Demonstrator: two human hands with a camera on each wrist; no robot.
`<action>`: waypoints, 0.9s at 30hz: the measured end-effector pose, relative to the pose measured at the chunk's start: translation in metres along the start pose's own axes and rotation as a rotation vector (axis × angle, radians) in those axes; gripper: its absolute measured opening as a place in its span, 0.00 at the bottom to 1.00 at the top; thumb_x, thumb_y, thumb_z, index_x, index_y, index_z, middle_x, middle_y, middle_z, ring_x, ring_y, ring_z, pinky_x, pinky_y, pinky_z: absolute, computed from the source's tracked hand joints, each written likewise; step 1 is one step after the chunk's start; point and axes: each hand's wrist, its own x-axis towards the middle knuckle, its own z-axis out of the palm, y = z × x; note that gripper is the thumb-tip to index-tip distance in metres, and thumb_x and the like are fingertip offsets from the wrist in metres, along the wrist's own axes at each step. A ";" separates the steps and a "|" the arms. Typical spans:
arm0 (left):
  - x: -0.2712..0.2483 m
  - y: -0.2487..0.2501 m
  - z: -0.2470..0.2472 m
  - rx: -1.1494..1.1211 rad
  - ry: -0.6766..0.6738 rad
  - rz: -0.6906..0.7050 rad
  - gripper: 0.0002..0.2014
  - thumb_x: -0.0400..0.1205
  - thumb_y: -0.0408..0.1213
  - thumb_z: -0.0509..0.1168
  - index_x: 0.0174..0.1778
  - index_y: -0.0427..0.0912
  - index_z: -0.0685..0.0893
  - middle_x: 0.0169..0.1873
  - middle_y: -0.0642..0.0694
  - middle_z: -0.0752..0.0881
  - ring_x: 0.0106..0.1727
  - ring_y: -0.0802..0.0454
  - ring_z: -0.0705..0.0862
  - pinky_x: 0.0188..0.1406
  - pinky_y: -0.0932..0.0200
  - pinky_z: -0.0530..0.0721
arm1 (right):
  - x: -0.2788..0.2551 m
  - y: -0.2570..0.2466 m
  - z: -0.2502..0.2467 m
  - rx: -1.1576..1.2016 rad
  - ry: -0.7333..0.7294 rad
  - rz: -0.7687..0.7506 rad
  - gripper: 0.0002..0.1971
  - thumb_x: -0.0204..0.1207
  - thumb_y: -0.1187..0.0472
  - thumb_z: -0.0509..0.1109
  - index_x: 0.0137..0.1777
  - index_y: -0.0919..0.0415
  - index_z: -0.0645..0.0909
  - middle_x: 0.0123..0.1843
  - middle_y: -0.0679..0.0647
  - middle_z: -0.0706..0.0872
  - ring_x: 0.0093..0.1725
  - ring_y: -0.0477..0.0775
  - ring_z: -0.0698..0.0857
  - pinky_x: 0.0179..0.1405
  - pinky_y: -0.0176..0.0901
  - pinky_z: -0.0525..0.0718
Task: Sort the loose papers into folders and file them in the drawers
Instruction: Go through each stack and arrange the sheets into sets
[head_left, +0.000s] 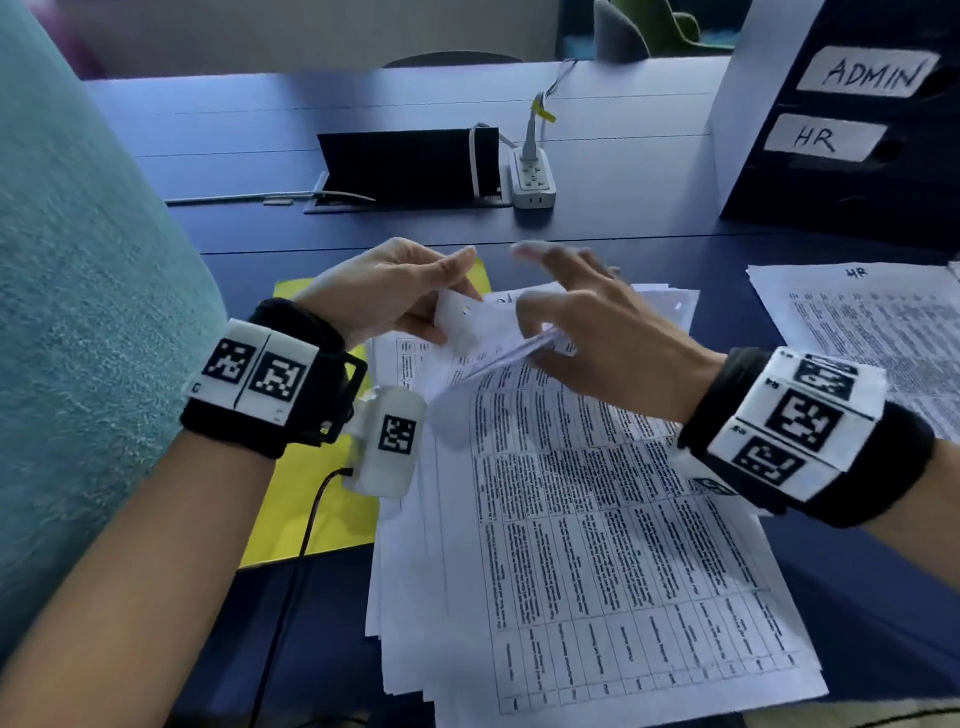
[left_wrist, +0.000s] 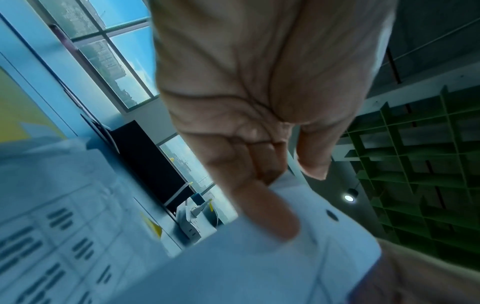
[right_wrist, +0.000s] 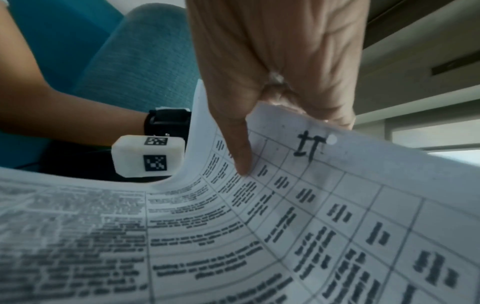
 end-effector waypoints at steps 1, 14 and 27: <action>-0.001 0.002 0.000 -0.002 -0.032 -0.021 0.21 0.85 0.46 0.52 0.35 0.37 0.82 0.23 0.49 0.86 0.23 0.58 0.82 0.25 0.69 0.82 | 0.002 0.002 0.001 0.018 -0.009 0.009 0.09 0.68 0.70 0.73 0.46 0.62 0.77 0.62 0.64 0.81 0.58 0.67 0.81 0.53 0.54 0.76; 0.034 -0.022 -0.008 0.910 0.067 -0.172 0.15 0.84 0.47 0.59 0.62 0.46 0.82 0.55 0.45 0.81 0.57 0.48 0.78 0.59 0.58 0.73 | -0.007 -0.028 0.014 -0.147 -0.397 -0.207 0.16 0.63 0.75 0.67 0.48 0.57 0.81 0.44 0.54 0.76 0.43 0.49 0.65 0.38 0.48 0.76; 0.034 -0.018 -0.002 0.962 0.179 -0.059 0.09 0.78 0.35 0.65 0.51 0.52 0.82 0.59 0.42 0.80 0.62 0.43 0.76 0.60 0.54 0.75 | 0.006 -0.014 0.016 -0.052 -0.438 0.018 0.13 0.72 0.75 0.59 0.53 0.60 0.70 0.52 0.55 0.76 0.51 0.58 0.78 0.49 0.49 0.77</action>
